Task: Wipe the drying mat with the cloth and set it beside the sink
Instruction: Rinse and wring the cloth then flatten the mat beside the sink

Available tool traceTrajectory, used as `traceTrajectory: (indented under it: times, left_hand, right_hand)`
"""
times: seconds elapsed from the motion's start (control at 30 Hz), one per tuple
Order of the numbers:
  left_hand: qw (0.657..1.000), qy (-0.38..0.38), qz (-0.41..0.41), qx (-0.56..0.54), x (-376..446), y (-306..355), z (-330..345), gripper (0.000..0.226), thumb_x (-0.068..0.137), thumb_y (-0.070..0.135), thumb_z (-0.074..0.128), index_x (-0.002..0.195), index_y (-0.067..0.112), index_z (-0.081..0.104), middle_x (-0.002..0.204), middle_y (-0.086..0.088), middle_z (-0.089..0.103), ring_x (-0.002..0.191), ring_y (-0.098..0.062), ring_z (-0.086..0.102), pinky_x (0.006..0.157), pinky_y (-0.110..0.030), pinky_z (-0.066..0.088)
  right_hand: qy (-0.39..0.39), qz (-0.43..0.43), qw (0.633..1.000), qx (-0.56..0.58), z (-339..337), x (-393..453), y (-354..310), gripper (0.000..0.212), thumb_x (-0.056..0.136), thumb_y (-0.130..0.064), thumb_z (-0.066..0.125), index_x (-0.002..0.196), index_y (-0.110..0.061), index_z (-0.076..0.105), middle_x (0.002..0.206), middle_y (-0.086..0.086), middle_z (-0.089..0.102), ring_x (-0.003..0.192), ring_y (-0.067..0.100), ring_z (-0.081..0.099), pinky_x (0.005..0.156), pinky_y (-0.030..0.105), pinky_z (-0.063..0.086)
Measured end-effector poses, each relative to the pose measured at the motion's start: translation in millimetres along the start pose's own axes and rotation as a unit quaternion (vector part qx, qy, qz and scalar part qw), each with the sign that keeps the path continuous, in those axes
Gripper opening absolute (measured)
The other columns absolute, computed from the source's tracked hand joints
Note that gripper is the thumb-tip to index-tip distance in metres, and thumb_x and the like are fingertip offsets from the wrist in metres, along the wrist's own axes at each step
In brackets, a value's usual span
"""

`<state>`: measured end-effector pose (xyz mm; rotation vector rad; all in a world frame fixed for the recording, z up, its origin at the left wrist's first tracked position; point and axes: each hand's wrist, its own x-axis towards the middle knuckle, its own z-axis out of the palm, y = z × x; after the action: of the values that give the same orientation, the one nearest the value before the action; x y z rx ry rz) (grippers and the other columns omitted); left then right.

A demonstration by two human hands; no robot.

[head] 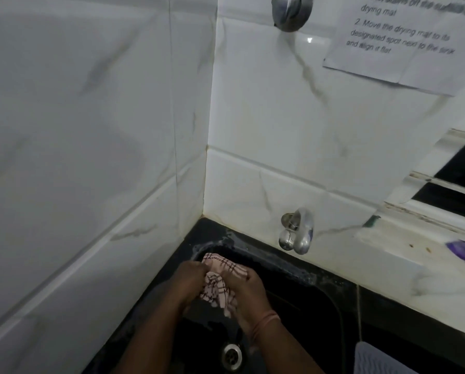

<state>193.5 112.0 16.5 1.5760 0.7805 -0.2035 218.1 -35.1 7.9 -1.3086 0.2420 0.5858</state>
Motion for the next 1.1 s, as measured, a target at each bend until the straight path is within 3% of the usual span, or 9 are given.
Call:
traceTrajectory:
  times: [0.1, 0.23, 0.37, 0.5, 0.63, 0.73, 0.9, 1.0, 1.1]
  left_hand:
    - [0.998, 0.067, -0.015, 0.001, 41.2, -7.4, 1.6, 0.037, 0.098, 0.031, 0.052, 0.091, 0.005, 0.077, 0.081, -0.013, 0.077, 0.079, -0.028, 0.075, 0.082, -0.048, 0.062]
    - [0.984, 0.053, -0.067, -0.157, 75.0, 12.5, -3.5, 0.029, 0.100, 0.031, 0.066, 0.095, 0.004, 0.076, 0.091, -0.020, 0.078, 0.090, -0.036, 0.075, 0.090, -0.051, 0.061]
    - [0.981, 0.051, -0.044, -0.184, 107.7, 37.9, 6.1, 0.010, 0.085, -0.003, 0.068, 0.092, -0.006, 0.075, 0.081, -0.028, 0.074, 0.076, -0.039, 0.074, 0.078, -0.051, 0.062]
    - [0.973, 0.108, 0.007, -0.206, 153.1, 56.1, 16.4, 0.016, 0.090, -0.008, 0.059, 0.093, 0.002, 0.071, 0.082, -0.021, 0.073, 0.074, -0.032, 0.069, 0.073, -0.046, 0.059]
    - [0.982, 0.171, 0.065, -0.043, 184.1, 52.1, 22.8, 0.027, 0.099, 0.013, 0.054, 0.117, 0.010, 0.073, 0.109, -0.013, 0.075, 0.100, -0.029, 0.070, 0.091, -0.038, 0.057]
    - [0.966, 0.249, 0.057, 0.037, 186.6, 38.1, 35.1, 0.029, 0.095, 0.012, 0.055, 0.118, 0.006, 0.071, 0.117, -0.015, 0.072, 0.108, -0.032, 0.067, 0.094, -0.038, 0.050]
    - [0.962, 0.259, 0.064, 0.056, 172.1, 34.5, 45.2, 0.032, 0.093, 0.006, 0.060, 0.123, 0.007, 0.073, 0.124, -0.017, 0.072, 0.117, -0.032, 0.066, 0.101, -0.038, 0.051]
    - [0.956, 0.266, 0.085, 0.088, 154.6, 43.9, 43.6, 0.024, 0.093, 0.007, 0.059, 0.112, 0.004, 0.075, 0.116, -0.021, 0.073, 0.112, -0.036, 0.067, 0.095, -0.038, 0.050]
    - [0.954, 0.251, 0.110, 0.124, 129.9, 47.9, 47.9, 0.019, 0.091, 0.009, 0.057, 0.099, 0.007, 0.073, 0.107, -0.019, 0.073, 0.104, -0.036, 0.067, 0.089, -0.039, 0.051]
  right_hand:
    - [-0.035, 0.055, 0.996, 0.057, 10.1, 28.3, 5.9, 0.030, 0.091, 0.006, 0.067, 0.121, 0.004, 0.069, 0.114, 0.029, 0.072, 0.106, 0.045, 0.071, 0.099, 0.061, 0.054]
    - [-0.012, 0.061, 0.997, 0.053, 14.7, 89.2, 1.4, 0.030, 0.087, 0.011, 0.068, 0.116, 0.008, 0.071, 0.110, 0.030, 0.073, 0.103, 0.047, 0.072, 0.092, 0.054, 0.059]
    - [0.089, 0.014, 0.996, 0.003, 28.2, 148.6, -10.4, 0.028, 0.077, 0.016, 0.077, 0.100, 0.000, 0.074, 0.095, 0.023, 0.076, 0.083, 0.035, 0.075, 0.072, 0.040, 0.064]
    - [0.112, -0.038, 0.992, 0.034, 53.0, 200.8, -11.4, 0.036, 0.079, 0.016, 0.075, 0.110, -0.002, 0.068, 0.101, 0.017, 0.077, 0.089, 0.029, 0.075, 0.067, 0.033, 0.063]
    - [0.138, -0.096, 0.977, -0.128, 60.5, 229.8, 3.1, 0.030, 0.088, -0.009, 0.073, 0.116, -0.015, 0.063, 0.109, 0.003, 0.071, 0.102, 0.023, 0.070, 0.092, 0.032, 0.057]
    - [0.181, -0.092, 0.931, -0.303, 53.3, 239.6, 28.8, 0.061, 0.079, -0.033, 0.077, 0.133, -0.010, 0.059, 0.130, 0.015, 0.060, 0.121, 0.035, 0.059, 0.105, 0.044, 0.050]
    - [0.151, -0.101, 0.947, -0.263, 42.6, 226.7, 22.7, 0.058, 0.095, -0.010, 0.063, 0.150, -0.001, 0.045, 0.146, 0.016, 0.054, 0.138, 0.032, 0.050, 0.118, 0.036, 0.037]
    - [0.163, -0.137, 0.937, -0.276, 38.5, 198.9, -0.5, 0.031, 0.099, -0.007, 0.057, 0.128, 0.002, 0.065, 0.127, 0.013, 0.066, 0.123, 0.028, 0.061, 0.097, 0.017, 0.038]
    - [0.124, -0.162, 0.938, -0.279, 35.7, 166.2, -12.6, 0.020, 0.097, -0.008, 0.059, 0.107, 0.002, 0.073, 0.108, 0.006, 0.071, 0.102, 0.019, 0.065, 0.083, 0.017, 0.042]
